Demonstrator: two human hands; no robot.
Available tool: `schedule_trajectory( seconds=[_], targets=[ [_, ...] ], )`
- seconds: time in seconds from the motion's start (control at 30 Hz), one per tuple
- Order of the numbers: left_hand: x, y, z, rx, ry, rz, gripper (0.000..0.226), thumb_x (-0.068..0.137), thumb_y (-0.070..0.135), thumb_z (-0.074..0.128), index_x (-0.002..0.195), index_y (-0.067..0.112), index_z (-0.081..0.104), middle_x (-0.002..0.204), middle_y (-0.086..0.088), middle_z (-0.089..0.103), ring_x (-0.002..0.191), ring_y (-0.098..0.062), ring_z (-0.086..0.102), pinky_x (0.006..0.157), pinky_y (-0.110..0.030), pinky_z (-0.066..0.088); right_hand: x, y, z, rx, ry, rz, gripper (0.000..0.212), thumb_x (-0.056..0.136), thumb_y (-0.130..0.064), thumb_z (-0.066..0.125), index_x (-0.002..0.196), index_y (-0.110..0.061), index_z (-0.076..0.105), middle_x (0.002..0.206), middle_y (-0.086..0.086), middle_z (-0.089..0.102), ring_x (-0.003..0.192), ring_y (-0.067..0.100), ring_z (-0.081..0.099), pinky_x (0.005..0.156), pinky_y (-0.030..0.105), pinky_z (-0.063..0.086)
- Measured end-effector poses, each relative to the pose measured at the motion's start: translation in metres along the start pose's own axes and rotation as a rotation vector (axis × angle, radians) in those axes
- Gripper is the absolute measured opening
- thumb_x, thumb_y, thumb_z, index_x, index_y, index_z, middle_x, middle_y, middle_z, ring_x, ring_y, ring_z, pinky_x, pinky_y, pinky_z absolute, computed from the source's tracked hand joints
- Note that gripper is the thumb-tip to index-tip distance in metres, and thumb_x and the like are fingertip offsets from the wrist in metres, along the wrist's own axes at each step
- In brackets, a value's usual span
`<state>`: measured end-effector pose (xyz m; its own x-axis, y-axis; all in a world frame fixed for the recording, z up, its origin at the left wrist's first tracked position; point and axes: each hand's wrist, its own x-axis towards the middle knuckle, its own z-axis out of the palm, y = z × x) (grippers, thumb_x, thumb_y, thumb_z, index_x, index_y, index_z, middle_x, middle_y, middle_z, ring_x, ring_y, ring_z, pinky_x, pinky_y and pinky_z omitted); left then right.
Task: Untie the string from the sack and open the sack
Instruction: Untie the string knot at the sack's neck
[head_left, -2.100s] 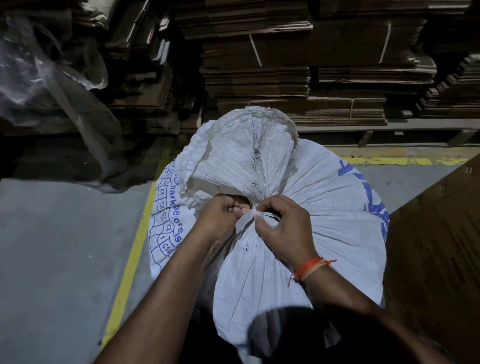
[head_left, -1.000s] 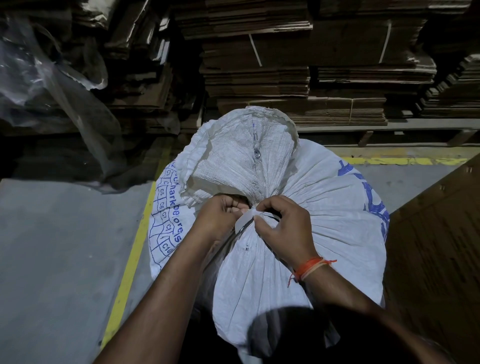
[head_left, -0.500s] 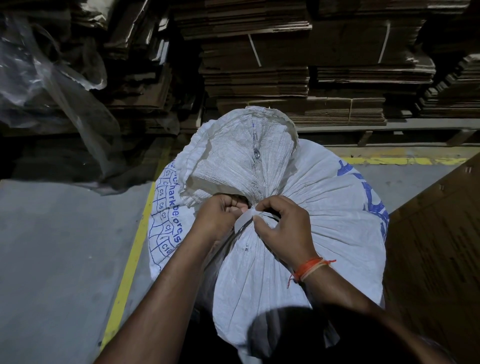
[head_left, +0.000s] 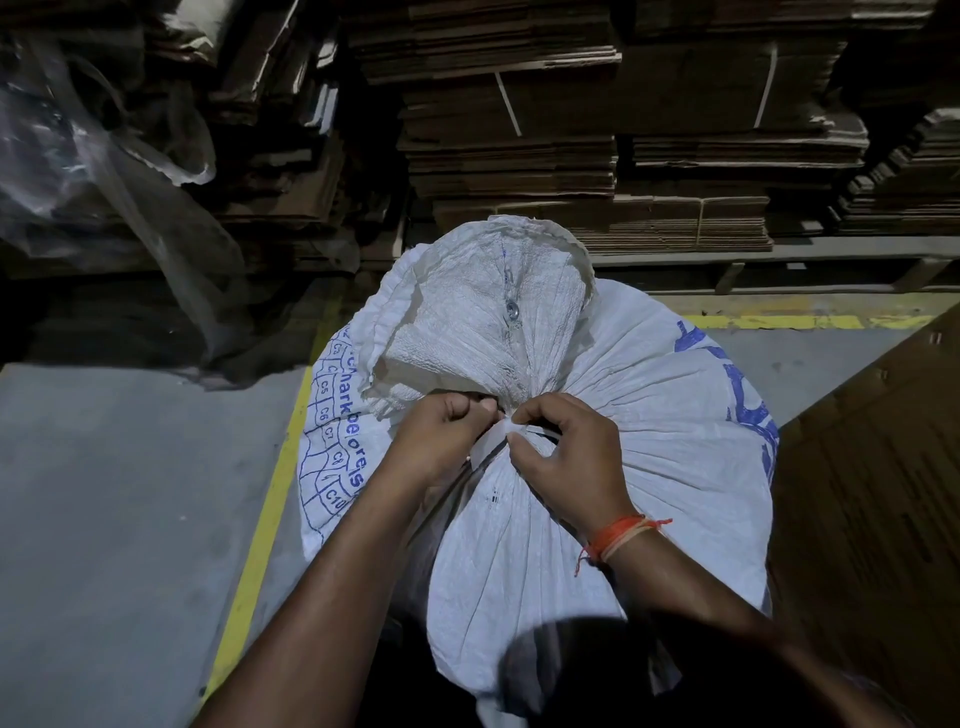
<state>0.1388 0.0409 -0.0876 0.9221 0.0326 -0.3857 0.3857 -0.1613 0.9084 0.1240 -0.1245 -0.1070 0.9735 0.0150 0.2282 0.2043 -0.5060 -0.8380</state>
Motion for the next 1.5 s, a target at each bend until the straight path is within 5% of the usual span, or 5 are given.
schedule_trajectory(
  seconds=[0.23, 0.57, 1.03, 1.33, 1.5],
  targets=[
    [-0.007, 0.0, -0.005, 0.084, -0.074, 0.069, 0.018, 0.088, 0.007, 0.078, 0.105, 0.004, 0.076, 0.103, -0.021, 0.079, 0.089, -0.02, 0.072, 0.087, -0.034, 0.06, -0.001, -0.003, 0.001, 0.008, -0.006, 0.0, 0.011, 0.08, -0.023, 0.082, 0.083, -0.024, 0.071, 0.083, -0.01, 0.069, 0.085, 0.008, 0.067, 0.077, 0.034, 0.057],
    [0.0, -0.002, -0.003, 0.149, -0.002, 0.133, 0.011, 0.088, 0.012, 0.078, 0.099, 0.01, 0.08, 0.097, -0.012, 0.081, 0.099, -0.035, 0.076, 0.091, -0.049, 0.061, 0.0, -0.007, -0.007, -0.165, 0.046, -0.066, 0.023, 0.077, -0.023, 0.084, 0.071, -0.021, 0.061, 0.08, -0.007, 0.06, 0.081, 0.016, 0.061, 0.072, 0.036, 0.055],
    [0.001, -0.001, -0.004, 0.163, 0.009, 0.122, 0.019, 0.077, 0.028, 0.08, 0.092, 0.016, 0.081, 0.093, -0.006, 0.082, 0.095, -0.033, 0.077, 0.093, -0.053, 0.06, 0.002, -0.011, -0.037, -0.159, -0.124, -0.022, 0.022, 0.074, -0.014, 0.087, 0.067, -0.018, 0.067, 0.078, -0.009, 0.06, 0.084, 0.004, 0.061, 0.066, 0.003, 0.039],
    [0.001, 0.0, -0.003, 0.163, 0.023, 0.119, 0.009, 0.084, 0.015, 0.082, 0.093, 0.016, 0.081, 0.094, -0.007, 0.082, 0.097, -0.032, 0.076, 0.092, -0.046, 0.06, 0.005, -0.012, -0.046, -0.122, -0.192, 0.015, 0.013, 0.076, -0.007, 0.078, 0.074, -0.02, 0.074, 0.079, -0.007, 0.065, 0.083, 0.004, 0.064, 0.068, 0.004, 0.041],
    [0.0, 0.001, -0.003, 0.14, 0.017, 0.114, 0.008, 0.083, 0.018, 0.082, 0.091, 0.015, 0.08, 0.093, -0.014, 0.081, 0.081, -0.023, 0.074, 0.084, -0.045, 0.06, 0.005, -0.017, -0.045, 0.036, -0.123, 0.179, 0.036, 0.089, -0.038, 0.076, 0.06, -0.016, 0.069, 0.067, 0.004, 0.069, 0.069, 0.017, 0.066, 0.067, 0.032, 0.05]
  ],
)
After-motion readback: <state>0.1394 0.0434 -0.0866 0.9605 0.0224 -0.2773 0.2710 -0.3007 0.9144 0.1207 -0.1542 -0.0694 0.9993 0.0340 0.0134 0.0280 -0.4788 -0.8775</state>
